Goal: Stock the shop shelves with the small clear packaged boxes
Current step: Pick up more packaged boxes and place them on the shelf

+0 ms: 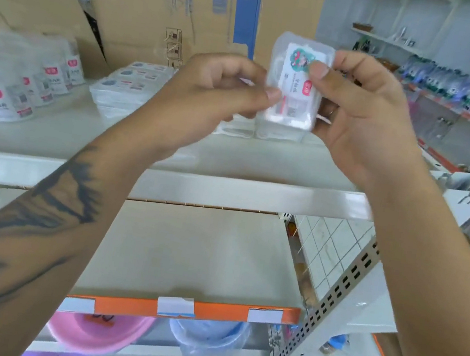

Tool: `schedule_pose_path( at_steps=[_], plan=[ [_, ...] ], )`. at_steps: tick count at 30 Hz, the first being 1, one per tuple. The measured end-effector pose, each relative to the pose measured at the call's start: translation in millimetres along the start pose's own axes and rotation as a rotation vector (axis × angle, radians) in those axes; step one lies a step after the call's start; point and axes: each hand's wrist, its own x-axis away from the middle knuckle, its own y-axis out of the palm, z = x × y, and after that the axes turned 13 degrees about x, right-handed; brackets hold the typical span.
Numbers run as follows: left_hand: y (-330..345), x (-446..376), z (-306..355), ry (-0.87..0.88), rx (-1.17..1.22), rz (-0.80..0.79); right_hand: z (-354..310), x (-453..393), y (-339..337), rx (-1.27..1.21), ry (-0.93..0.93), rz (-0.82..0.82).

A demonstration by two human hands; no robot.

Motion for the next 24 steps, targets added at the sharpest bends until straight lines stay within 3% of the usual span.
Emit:
schedule_pose_path(
  at_steps=[3,7,10,17,24],
  plan=[
    [-11,-7,7,0.103,0.017,-0.113,-15,-10,-14,0.154,-0.092,-0.124],
    [-5,-18,15,0.209,-0.167,-0.211,-35,-23,-21,0.285,-0.135,-0.281],
    [2,-22,17,0.244,-0.243,-0.177,-41,-26,-30,0.358,-0.141,-0.267],
    [21,-38,8,0.160,-0.319,-0.024,-58,-20,-41,1.101,-0.141,-0.319],
    [20,-45,15,0.064,-0.392,-0.012,-69,-35,-34,1.497,-0.168,-0.371]
  ],
)
